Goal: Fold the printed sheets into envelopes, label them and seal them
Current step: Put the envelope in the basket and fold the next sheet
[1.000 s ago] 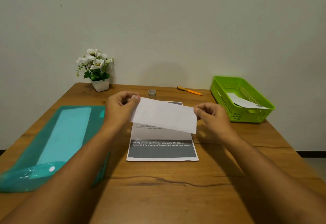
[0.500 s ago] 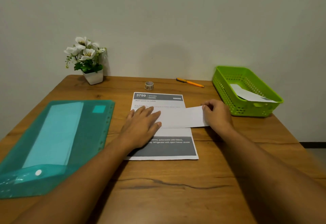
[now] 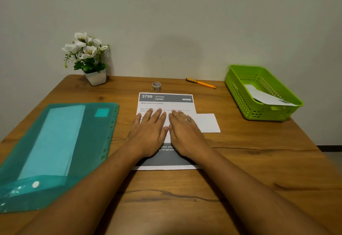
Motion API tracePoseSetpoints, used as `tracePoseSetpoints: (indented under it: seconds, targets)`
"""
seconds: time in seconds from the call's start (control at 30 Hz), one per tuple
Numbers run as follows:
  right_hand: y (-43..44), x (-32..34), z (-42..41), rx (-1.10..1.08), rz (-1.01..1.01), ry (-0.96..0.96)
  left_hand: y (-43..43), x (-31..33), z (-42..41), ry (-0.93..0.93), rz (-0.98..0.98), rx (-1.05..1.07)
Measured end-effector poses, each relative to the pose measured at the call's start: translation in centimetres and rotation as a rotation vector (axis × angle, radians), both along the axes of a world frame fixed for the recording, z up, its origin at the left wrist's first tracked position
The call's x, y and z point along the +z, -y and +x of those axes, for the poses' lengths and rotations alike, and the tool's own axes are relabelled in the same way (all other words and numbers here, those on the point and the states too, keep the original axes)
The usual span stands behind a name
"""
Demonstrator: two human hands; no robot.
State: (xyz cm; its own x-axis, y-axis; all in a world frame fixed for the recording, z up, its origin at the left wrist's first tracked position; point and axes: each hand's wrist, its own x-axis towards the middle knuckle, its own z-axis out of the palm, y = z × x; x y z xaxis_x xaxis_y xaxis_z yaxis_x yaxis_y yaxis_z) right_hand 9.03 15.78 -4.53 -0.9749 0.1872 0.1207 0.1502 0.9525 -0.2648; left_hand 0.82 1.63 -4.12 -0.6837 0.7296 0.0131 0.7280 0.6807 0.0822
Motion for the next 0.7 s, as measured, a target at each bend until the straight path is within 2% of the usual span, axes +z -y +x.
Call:
tracePoseSetpoints:
  seconds: [0.13,0.33,0.7]
  targets:
    - [-2.3,-0.2,1.1,-0.032,0.007,0.055,0.0,0.0,0.0,0.008,-0.009,0.002]
    - [-7.8,0.3,3.7,-0.194,0.027,0.134,0.1,0.2,-0.1,0.018,-0.008,-0.006]
    - [-8.1,-0.2,3.9,-0.200,0.026,0.131,0.2,0.8,0.3,0.040,0.008,-0.003]
